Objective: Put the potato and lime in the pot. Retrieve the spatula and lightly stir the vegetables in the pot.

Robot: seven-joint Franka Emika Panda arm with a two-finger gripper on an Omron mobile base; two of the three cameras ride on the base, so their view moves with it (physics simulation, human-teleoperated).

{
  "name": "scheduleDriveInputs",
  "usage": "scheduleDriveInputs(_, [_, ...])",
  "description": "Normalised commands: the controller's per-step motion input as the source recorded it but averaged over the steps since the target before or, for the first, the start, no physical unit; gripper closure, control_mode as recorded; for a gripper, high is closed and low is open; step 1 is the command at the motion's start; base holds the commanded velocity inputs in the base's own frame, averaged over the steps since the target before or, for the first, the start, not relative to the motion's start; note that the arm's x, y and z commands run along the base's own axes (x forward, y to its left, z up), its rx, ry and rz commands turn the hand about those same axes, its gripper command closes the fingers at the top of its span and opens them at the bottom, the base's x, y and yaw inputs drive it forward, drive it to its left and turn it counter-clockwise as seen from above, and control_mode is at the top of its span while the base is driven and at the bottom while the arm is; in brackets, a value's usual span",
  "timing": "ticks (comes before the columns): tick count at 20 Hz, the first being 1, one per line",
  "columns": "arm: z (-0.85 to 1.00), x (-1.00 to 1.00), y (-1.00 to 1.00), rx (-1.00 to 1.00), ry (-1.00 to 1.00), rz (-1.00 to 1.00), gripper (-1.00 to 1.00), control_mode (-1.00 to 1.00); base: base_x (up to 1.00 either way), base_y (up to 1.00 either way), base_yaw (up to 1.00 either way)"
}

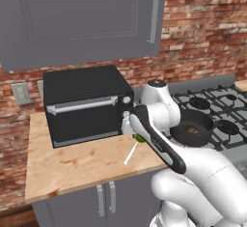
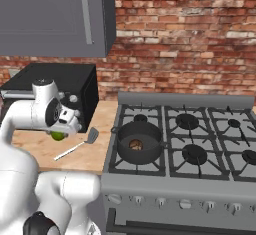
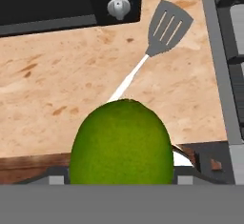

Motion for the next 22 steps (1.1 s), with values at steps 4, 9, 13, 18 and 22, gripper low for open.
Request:
scheduleDriveInputs(4, [0.79, -0.08, -1.0, 0.05, -0.15, -0.15, 1.0, -1.0, 0.0, 0.0, 0.0])
scheduleDriveInputs(9, [0.77, 0.0, -1.0, 0.05, -0.12, -0.15, 1.0, -1.0, 0.0, 0.0, 0.0])
scheduleDriveInputs(13, [0.61, 0.0, -1.0, 0.03, -0.08, -0.14, 1.0, -1.0, 0.0, 0.0, 0.0])
scheduleDriveInputs(18, [0.25, 0.0, -1.0, 0.01, -0.01, -0.12, 1.0, -1.0, 0.0, 0.0, 0.0])
scheduleDriveInputs(22, [0.08, 0.0, -0.99, 0.0, 0.02, -0.11, 1.0, -1.0, 0.0, 0.0, 0.0])
